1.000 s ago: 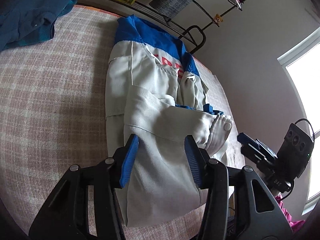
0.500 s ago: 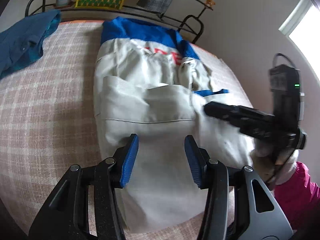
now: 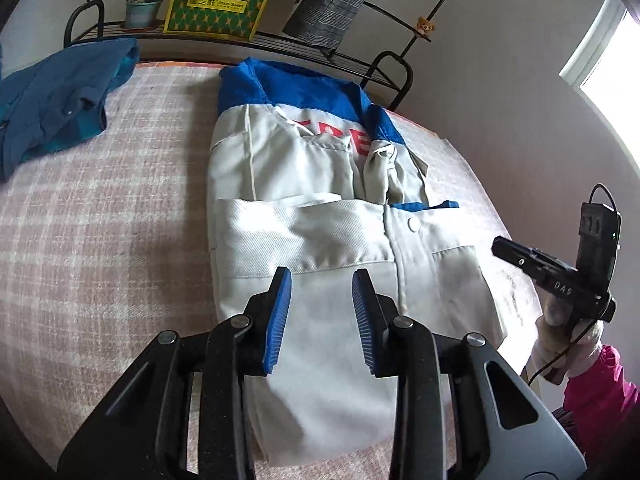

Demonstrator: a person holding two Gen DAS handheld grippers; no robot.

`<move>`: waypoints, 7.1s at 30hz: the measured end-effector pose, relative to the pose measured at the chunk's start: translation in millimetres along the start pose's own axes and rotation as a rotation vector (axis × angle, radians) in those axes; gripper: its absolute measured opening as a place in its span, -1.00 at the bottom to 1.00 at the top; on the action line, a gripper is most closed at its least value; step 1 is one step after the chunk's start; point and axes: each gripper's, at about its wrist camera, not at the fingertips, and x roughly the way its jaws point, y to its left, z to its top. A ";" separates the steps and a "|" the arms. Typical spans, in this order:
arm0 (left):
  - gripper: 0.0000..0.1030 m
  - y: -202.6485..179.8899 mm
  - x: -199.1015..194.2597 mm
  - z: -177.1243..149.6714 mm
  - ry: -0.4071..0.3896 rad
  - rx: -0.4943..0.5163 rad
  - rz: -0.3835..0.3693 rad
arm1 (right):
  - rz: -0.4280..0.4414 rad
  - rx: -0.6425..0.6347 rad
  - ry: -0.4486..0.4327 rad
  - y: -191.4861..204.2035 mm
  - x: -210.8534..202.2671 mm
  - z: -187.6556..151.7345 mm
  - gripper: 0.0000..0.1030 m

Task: Fold large clothes
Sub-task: 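Release the folded hem with both tools and press the fold flat, then grasp the blue collar end with both tools, then lift the blue collar end with both tools and fold it over the hem fold, then lower the folded collar end with both tools and release it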

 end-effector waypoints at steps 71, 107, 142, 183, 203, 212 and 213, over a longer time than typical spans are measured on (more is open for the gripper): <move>0.14 73.5 56.2 247.3 0.008 -0.093 -0.003 | -0.026 0.040 0.019 -68.4 52.8 196.5 0.01; -0.97 84.0 249.8 305.0 0.056 0.056 0.216 | -0.255 -0.111 0.158 -67.7 278.4 249.5 -0.95; -0.99 -59.5 -65.7 81.3 -0.186 0.220 0.041 | -0.096 -0.074 -0.087 40.1 -65.9 87.2 -0.97; -0.55 74.7 -22.1 -34.7 0.070 -0.397 -0.238 | 0.283 0.391 0.095 -42.8 -27.6 -79.7 -0.39; -0.99 43.9 -23.1 -61.2 0.167 -0.215 -0.096 | 0.388 0.387 0.155 -46.2 -37.4 -99.8 -0.04; -0.99 45.0 -35.0 -64.7 0.162 -0.221 -0.108 | 0.464 0.482 0.182 -59.6 -19.8 -111.8 -0.85; -0.99 40.2 -36.8 -66.7 0.162 -0.216 -0.105 | 0.510 0.507 0.169 -58.4 -22.0 -111.6 -0.89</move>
